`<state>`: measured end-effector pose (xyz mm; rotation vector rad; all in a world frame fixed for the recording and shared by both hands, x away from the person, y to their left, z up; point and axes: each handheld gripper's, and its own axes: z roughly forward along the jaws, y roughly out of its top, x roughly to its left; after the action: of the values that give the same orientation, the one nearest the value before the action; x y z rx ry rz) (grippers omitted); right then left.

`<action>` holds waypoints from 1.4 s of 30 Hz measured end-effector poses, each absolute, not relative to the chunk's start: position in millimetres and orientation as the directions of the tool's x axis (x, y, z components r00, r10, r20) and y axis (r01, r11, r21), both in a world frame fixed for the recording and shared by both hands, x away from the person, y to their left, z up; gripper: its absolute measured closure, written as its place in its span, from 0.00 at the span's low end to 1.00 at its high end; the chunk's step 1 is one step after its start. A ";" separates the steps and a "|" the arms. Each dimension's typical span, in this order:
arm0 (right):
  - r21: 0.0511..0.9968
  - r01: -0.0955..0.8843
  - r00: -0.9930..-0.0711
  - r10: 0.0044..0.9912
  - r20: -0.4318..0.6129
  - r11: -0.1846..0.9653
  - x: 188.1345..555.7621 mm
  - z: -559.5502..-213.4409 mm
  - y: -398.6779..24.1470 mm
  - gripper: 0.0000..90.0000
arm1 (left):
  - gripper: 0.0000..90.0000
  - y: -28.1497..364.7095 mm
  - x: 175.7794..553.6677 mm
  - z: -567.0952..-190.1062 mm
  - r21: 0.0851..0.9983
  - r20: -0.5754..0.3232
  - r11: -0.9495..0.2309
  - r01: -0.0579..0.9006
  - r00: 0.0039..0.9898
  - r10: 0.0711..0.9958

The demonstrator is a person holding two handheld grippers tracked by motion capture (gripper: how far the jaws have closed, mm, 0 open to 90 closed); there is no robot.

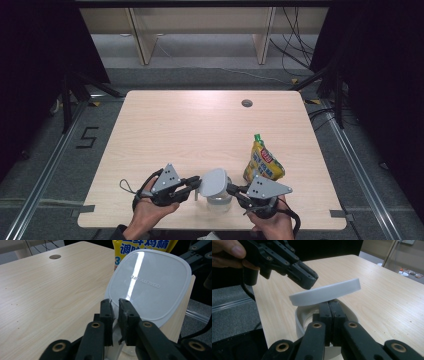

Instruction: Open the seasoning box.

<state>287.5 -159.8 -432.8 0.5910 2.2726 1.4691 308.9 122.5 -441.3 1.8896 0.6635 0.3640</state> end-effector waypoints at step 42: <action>0.914 0.117 -0.824 0.551 -0.130 0.389 269.9 -426.0 -152.5 0.88 | 0.23 178.3 284.3 -487.1 0.854 -0.059 -0.354 0.381 0.748 0.662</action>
<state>269.9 -152.5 -426.0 0.5751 2.2387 1.4230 284.3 178.3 -487.1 1.9845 0.7897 0.3681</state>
